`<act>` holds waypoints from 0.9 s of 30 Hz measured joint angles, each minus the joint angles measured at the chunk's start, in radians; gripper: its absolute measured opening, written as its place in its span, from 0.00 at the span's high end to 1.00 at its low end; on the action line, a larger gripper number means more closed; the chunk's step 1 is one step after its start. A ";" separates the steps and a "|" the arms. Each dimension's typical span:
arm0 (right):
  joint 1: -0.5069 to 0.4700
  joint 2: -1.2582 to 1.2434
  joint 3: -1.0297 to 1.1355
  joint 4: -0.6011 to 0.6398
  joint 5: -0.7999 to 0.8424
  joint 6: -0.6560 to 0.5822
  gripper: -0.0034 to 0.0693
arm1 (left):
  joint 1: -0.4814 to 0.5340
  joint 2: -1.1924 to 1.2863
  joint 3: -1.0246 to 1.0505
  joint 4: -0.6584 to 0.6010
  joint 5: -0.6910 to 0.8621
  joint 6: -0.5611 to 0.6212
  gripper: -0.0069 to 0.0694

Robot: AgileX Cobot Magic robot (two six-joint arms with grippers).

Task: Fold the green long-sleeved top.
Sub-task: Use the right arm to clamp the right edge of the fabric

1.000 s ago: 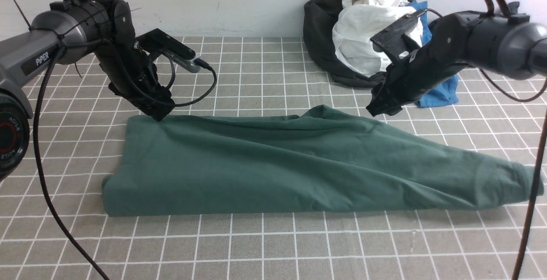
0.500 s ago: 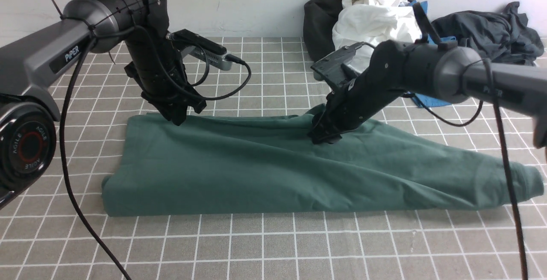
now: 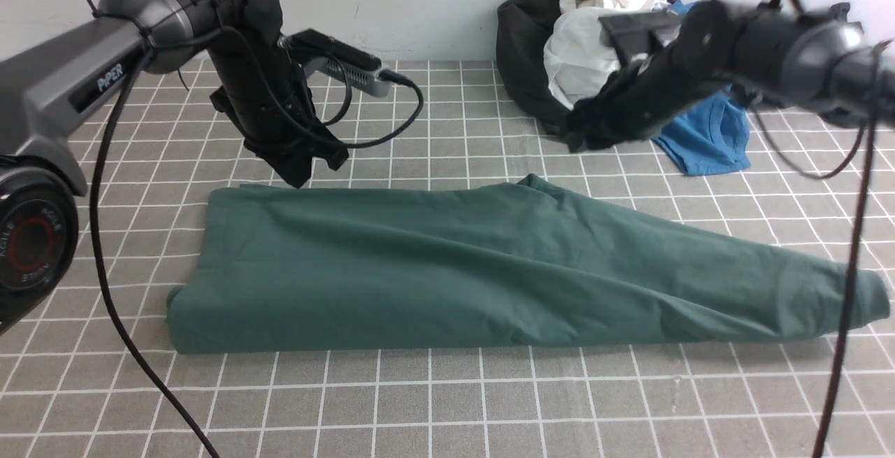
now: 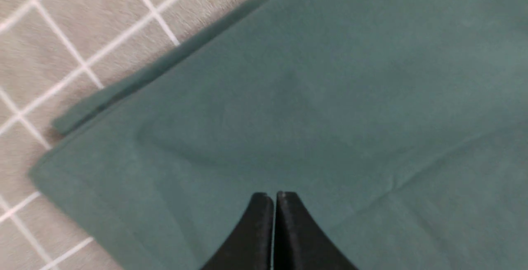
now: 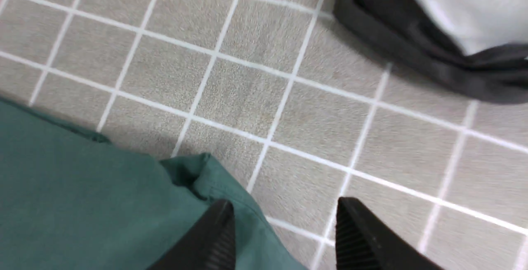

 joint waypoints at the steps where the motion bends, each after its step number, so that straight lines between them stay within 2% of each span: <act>1: -0.012 -0.038 -0.021 -0.028 0.084 -0.004 0.51 | 0.000 -0.028 0.017 -0.011 0.000 -0.003 0.92; 4: -0.052 -0.113 -0.037 -0.106 0.279 -0.004 0.51 | 0.000 -0.136 0.118 -0.047 0.000 -0.003 0.92; 10: -0.121 -0.187 0.098 -0.161 0.329 0.030 0.51 | -0.001 -0.312 0.396 -0.068 -0.043 0.004 0.92; 15: -0.136 -0.258 0.422 -0.151 0.330 0.045 0.51 | -0.001 -0.383 0.650 -0.072 -0.205 0.005 0.92; 18: -0.136 -0.260 0.541 -0.139 0.263 0.045 0.52 | -0.001 -0.375 0.719 -0.074 -0.268 0.005 0.92; 21: -0.138 -0.255 0.643 -0.159 0.126 0.057 0.52 | -0.001 -0.338 0.773 -0.057 -0.329 0.006 0.92; 27: -0.191 -0.230 0.681 -0.249 0.003 0.198 0.52 | -0.001 -0.248 0.786 0.000 -0.336 0.005 0.92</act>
